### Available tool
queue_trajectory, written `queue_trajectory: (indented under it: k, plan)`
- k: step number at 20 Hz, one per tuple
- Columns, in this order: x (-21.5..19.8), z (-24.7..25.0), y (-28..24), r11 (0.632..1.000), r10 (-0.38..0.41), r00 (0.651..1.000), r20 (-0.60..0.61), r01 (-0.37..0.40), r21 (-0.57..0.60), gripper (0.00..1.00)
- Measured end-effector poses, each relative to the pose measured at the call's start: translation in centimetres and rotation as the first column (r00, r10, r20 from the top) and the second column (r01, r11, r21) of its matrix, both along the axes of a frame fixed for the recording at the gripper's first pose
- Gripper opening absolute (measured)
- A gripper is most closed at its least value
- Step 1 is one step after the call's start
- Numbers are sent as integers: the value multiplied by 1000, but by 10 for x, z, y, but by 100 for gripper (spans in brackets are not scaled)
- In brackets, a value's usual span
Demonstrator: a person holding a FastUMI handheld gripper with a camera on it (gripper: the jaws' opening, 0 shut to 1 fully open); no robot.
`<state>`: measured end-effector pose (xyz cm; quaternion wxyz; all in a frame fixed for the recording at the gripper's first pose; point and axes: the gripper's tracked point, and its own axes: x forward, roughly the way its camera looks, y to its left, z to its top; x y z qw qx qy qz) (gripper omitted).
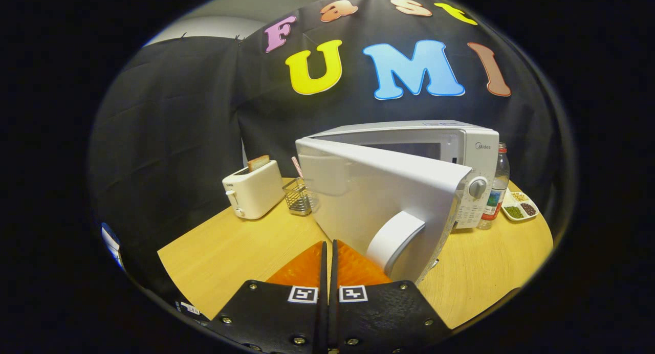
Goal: Open the microwave, put the food inside, and close the microwave door.
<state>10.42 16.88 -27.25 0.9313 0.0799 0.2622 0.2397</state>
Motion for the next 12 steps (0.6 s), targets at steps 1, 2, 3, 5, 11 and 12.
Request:
queue_trajectory:
  k: [1,2,3,5,11,12]
  plan:
    - [7,-2,-4,1000,-8,1000,-1,8,-2,1]
    - [15,-5,-9,1000,-17,1000,-2,17,-1,1]
    - [23,-7,-13,1000,-27,1000,-3,27,-1,1]
    - [39,-13,-23,999,-48,999,-10,48,-4,1]
    - [87,-22,-47,994,-108,994,1,108,-17,1]
    - [96,-22,-52,992,-122,993,6,122,-21,1]
